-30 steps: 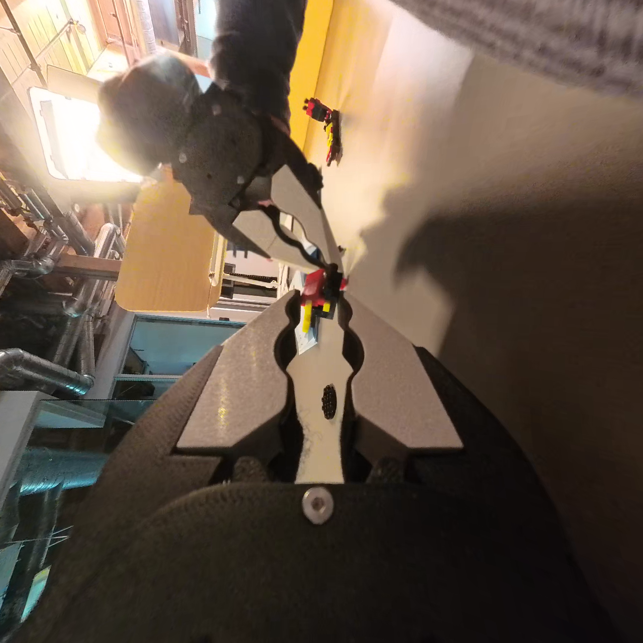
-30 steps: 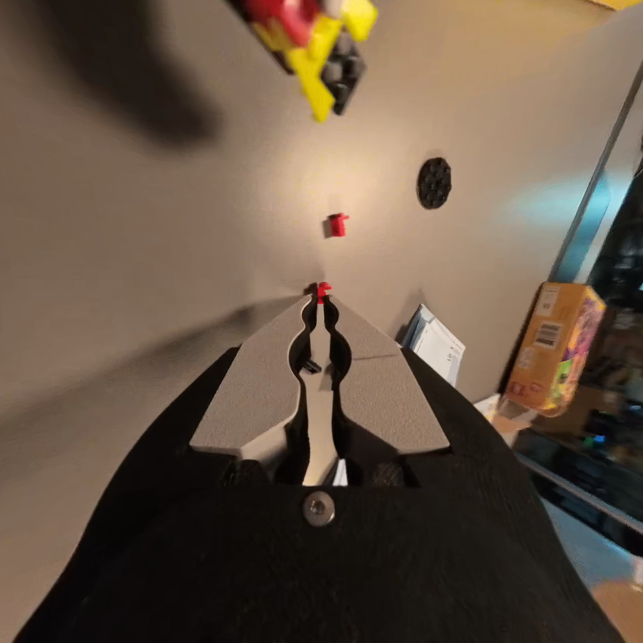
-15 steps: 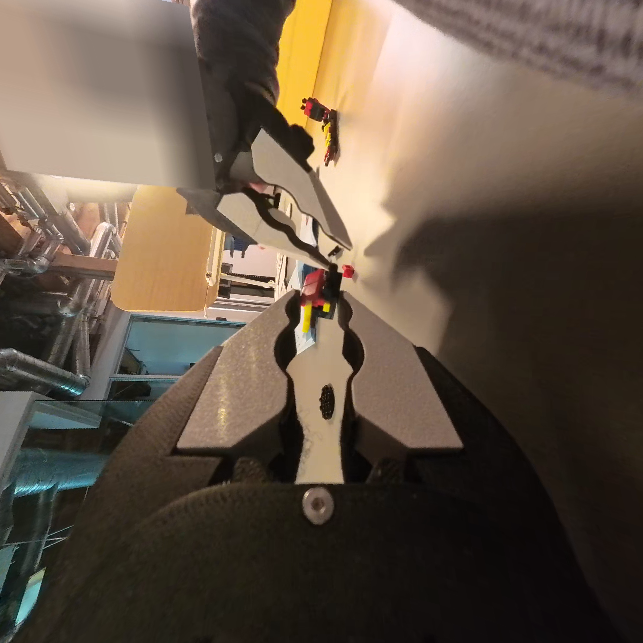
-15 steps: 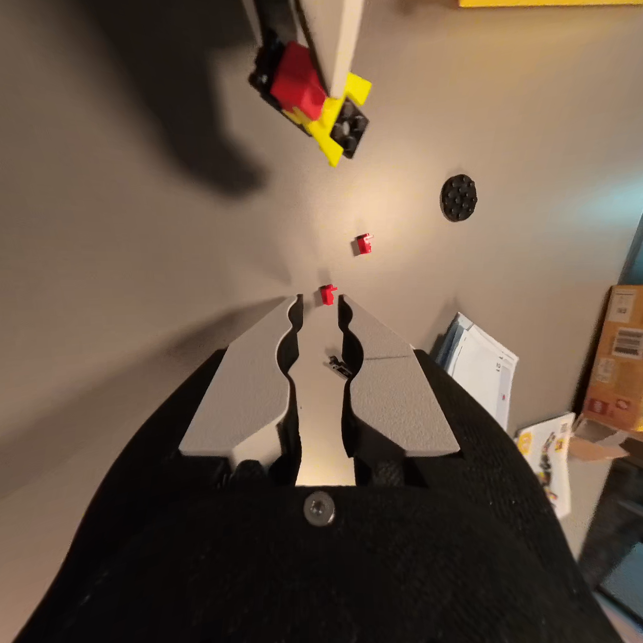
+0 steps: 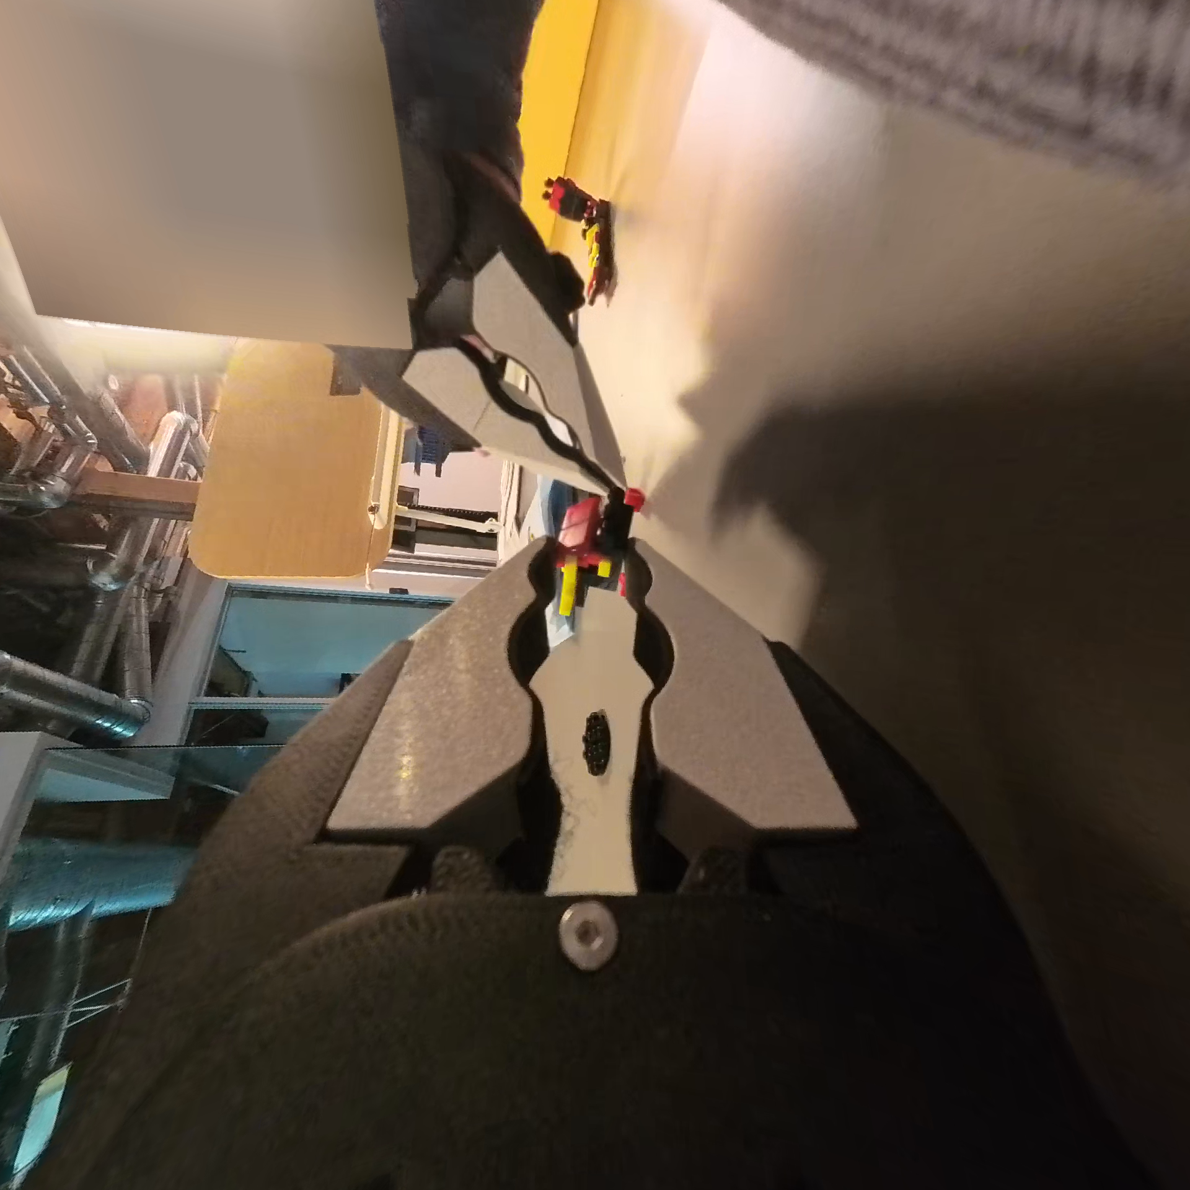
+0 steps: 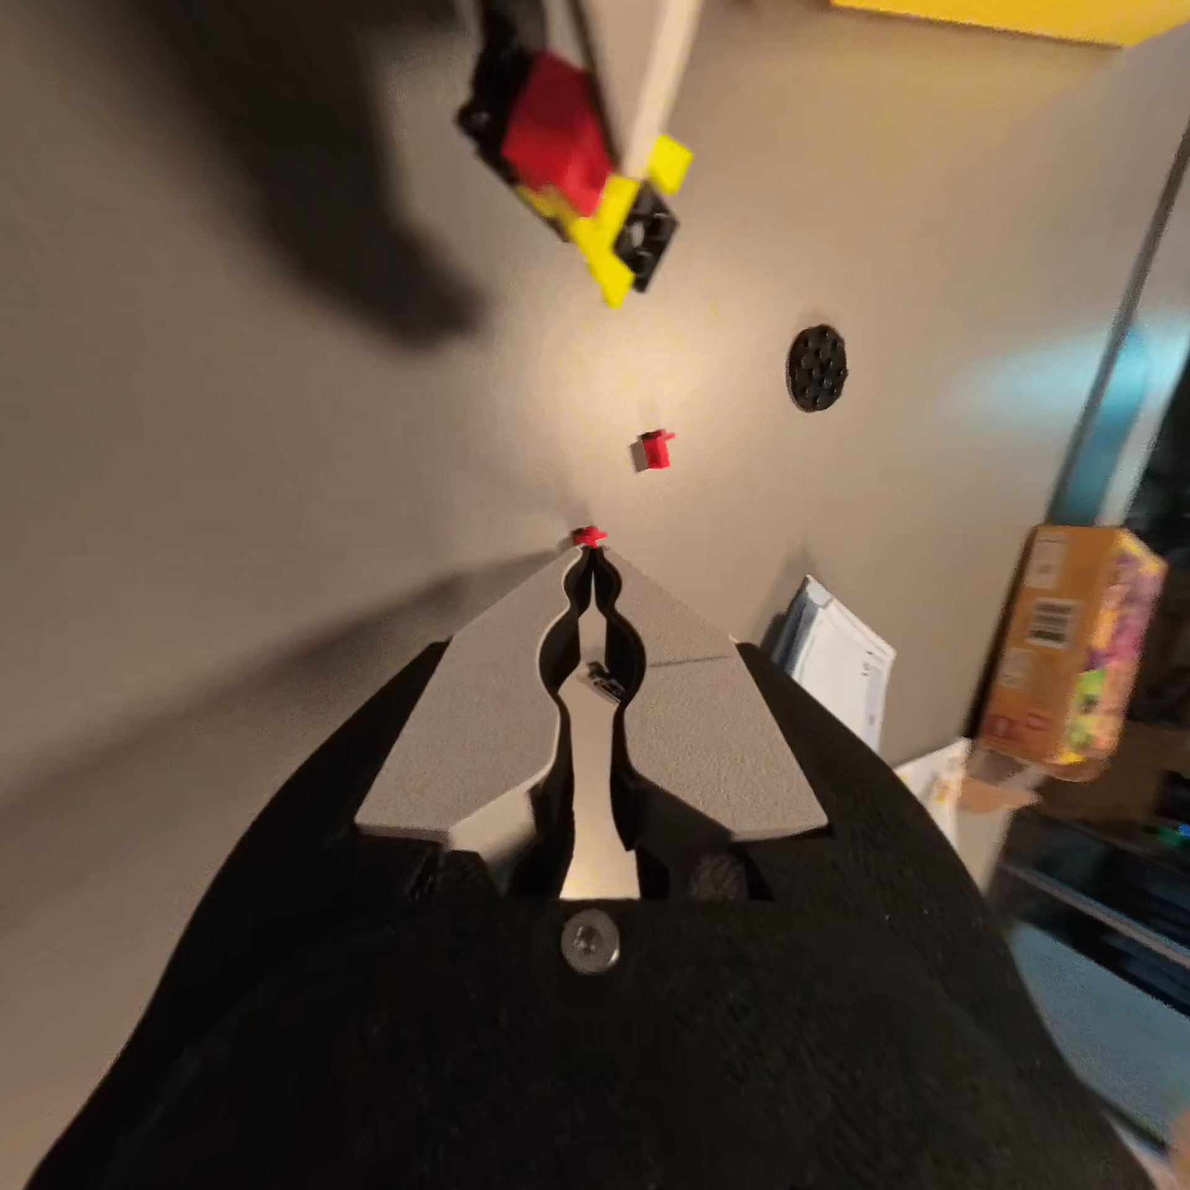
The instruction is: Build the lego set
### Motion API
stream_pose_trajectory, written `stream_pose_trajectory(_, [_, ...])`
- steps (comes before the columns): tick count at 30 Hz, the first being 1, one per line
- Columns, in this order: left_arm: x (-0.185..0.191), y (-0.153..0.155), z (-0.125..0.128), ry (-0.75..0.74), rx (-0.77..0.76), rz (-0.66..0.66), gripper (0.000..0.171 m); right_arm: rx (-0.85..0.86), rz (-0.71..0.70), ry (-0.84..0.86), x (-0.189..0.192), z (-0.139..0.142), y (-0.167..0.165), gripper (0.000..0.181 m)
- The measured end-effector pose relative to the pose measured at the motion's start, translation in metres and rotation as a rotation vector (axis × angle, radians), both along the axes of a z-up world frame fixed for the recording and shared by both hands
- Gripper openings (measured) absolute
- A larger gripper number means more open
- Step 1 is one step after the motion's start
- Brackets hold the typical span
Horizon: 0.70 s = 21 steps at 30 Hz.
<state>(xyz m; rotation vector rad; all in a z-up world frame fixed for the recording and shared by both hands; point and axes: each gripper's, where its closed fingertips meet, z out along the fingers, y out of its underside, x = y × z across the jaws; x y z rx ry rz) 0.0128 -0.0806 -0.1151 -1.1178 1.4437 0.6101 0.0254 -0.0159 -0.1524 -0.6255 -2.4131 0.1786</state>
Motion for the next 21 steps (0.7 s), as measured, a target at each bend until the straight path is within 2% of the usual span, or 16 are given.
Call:
stream_pose_trajectory(5, [0.0,0.0,-0.001,0.001,-0.005,-0.002,0.02,0.296,0.126,0.031,0.006,-0.004,-0.002,0.0])
stream_pose_trajectory(9, [0.001,0.0,-0.002,0.003,-0.009,-0.004,0.02,0.356,0.17,0.008,0.012,-0.007,-0.005,0.0])
stream_pose_trajectory(12, [0.001,0.0,-0.003,0.005,-0.014,-0.006,0.02,0.226,0.116,0.004,0.011,-0.003,-0.008,0.0])
stream_pose_trajectory(17, [0.002,-0.001,-0.006,0.012,-0.036,-0.011,0.02,-0.201,-0.113,-0.069,0.006,0.006,-0.012,0.016])
stream_pose_trajectory(21, [0.002,-0.002,-0.012,0.013,-0.082,-0.008,0.021,-0.401,-0.155,-0.07,0.003,0.016,-0.024,0.017])
